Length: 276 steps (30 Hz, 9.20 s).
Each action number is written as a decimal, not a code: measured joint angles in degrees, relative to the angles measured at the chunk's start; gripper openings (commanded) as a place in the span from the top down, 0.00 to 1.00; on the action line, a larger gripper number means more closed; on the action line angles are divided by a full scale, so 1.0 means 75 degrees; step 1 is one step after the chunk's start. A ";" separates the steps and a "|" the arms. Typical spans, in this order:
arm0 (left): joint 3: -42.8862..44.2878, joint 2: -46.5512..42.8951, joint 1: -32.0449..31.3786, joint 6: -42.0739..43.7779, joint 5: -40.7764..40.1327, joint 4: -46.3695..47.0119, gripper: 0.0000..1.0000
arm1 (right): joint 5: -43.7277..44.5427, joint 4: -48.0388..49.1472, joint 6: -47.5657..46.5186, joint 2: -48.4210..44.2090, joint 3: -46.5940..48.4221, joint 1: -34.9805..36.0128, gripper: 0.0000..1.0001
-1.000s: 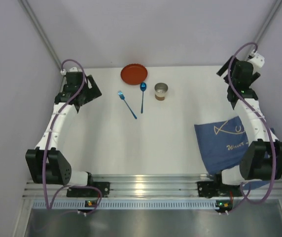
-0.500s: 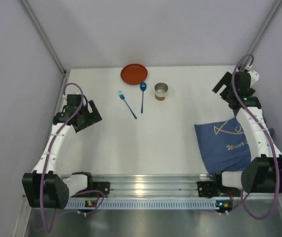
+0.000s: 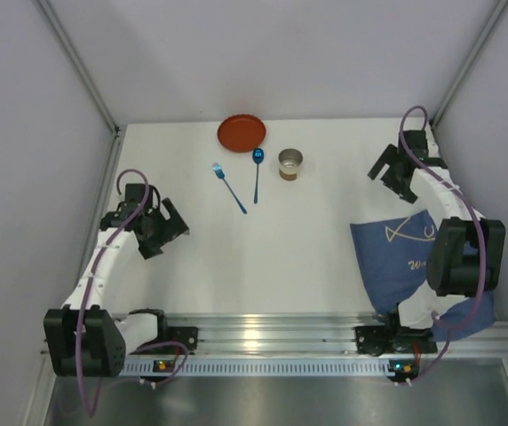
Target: Set the dinner table for one person
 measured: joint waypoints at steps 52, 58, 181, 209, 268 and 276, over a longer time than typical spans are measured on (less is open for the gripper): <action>0.1518 -0.1574 -0.0032 0.0376 -0.0227 -0.1061 0.09 | -0.1393 -0.3366 -0.0490 0.2040 0.1816 0.9087 1.00; 0.1518 -0.1574 -0.0038 0.0376 -0.0227 -0.1055 0.09 | -0.1515 -0.3611 -0.1023 0.2457 0.2582 0.9623 0.63; 0.7630 0.6580 -0.2474 0.0530 -0.1166 -0.0883 1.00 | -0.4121 -0.0149 0.0251 -0.1539 -0.0574 0.4424 0.06; 0.3972 0.5359 -0.5735 -0.1105 -0.0970 -0.0146 1.00 | -0.3005 -0.0787 0.0283 -0.3756 -0.2806 0.2981 0.08; 1.1313 1.0786 -0.3290 0.1749 -0.0621 0.0350 0.56 | -0.2868 -0.2075 -0.1317 -0.0828 -0.0423 0.2754 0.08; 1.1642 1.1030 -0.3555 0.2116 -0.1163 0.0356 0.71 | -0.2865 -0.2122 -0.1367 -0.0705 -0.0326 0.2748 0.08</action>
